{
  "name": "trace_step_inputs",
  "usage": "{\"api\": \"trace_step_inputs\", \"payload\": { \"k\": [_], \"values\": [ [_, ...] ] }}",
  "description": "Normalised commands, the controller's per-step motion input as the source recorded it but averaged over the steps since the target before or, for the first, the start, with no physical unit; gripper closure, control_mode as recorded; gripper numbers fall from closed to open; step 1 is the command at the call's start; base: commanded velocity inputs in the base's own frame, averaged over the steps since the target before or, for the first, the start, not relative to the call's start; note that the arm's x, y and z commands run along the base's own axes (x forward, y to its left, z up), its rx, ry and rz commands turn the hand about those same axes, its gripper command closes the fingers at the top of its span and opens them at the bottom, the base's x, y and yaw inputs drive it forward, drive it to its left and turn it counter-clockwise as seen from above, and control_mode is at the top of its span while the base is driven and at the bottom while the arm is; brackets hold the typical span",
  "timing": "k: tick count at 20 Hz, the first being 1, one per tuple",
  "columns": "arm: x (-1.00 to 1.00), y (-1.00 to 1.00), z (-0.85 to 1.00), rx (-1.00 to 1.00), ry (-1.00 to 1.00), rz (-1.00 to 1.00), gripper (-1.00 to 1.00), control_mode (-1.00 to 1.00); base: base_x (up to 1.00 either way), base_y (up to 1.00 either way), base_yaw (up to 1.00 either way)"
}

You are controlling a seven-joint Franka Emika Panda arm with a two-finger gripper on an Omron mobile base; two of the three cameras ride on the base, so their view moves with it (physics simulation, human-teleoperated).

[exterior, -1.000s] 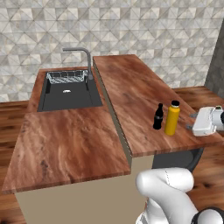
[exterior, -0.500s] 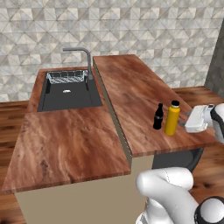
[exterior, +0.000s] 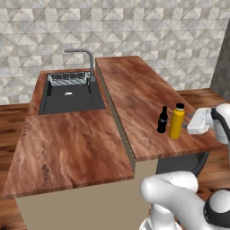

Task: Pick the water bottle, bottled drink from the counter and place them in the open cabinet.

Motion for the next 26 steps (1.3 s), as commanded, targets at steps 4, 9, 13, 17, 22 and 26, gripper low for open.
{"api": "trace_step_inputs", "payload": {
  "k": [4, 9, 13, 17, 22, 26],
  "values": [
    [0.28, -0.12, -0.15, 0.0, 0.0, -0.02, -1.0, -1.0, 0.0, 0.0, 0.0],
    [0.18, -0.04, -0.11, 0.0, 0.0, -0.02, -1.0, -1.0, 0.0, 0.0, 0.0],
    [0.0, 0.0, -0.07, 0.0, -0.01, 0.0, -1.0, -1.0, 0.0, 0.0, 0.0],
    [0.0, 0.0, -0.07, 0.0, 0.0, 0.0, -1.0, -1.0, 0.0, 0.0, 0.0],
    [0.0, 0.0, -0.04, 0.0, 0.0, 0.0, -1.0, -1.0, 0.0, 0.0, 0.0],
    [-0.05, 0.01, -0.01, 0.0, -0.04, 0.0, -1.0, -1.0, 0.0, 0.0, 0.0]
  ]
}}
